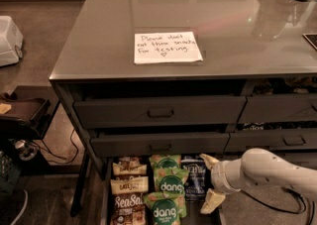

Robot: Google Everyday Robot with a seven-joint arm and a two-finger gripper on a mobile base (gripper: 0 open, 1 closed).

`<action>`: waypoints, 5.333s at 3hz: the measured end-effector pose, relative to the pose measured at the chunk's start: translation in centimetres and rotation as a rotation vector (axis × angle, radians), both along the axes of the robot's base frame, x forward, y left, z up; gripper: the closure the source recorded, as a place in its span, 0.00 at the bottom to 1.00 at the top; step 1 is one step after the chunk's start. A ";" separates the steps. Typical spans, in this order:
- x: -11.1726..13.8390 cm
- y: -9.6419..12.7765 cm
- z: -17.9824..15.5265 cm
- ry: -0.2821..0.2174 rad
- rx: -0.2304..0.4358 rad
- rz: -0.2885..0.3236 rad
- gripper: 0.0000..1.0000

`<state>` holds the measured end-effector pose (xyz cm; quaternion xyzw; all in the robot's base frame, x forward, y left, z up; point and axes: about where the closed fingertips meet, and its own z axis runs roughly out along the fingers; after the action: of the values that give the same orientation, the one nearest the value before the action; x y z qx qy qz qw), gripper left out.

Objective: Pick blue chip bag from bottom drawer and place on counter

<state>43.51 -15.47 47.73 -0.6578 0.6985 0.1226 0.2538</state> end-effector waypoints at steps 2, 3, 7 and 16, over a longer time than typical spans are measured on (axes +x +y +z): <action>0.4 0.4 -5.7 0.040 0.073 0.008 0.00; 0.0 0.8 -6.5 -0.004 0.037 0.060 0.00; 9.4 0.9 -21.0 -0.162 0.002 0.151 0.00; 12.7 -2.2 -34.3 -0.177 0.012 0.142 0.66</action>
Offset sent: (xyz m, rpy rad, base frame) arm 0.0061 -0.0006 -0.0433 0.0550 0.0245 0.0053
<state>56.17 -17.65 13.38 -0.7122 0.6244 0.0860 0.3090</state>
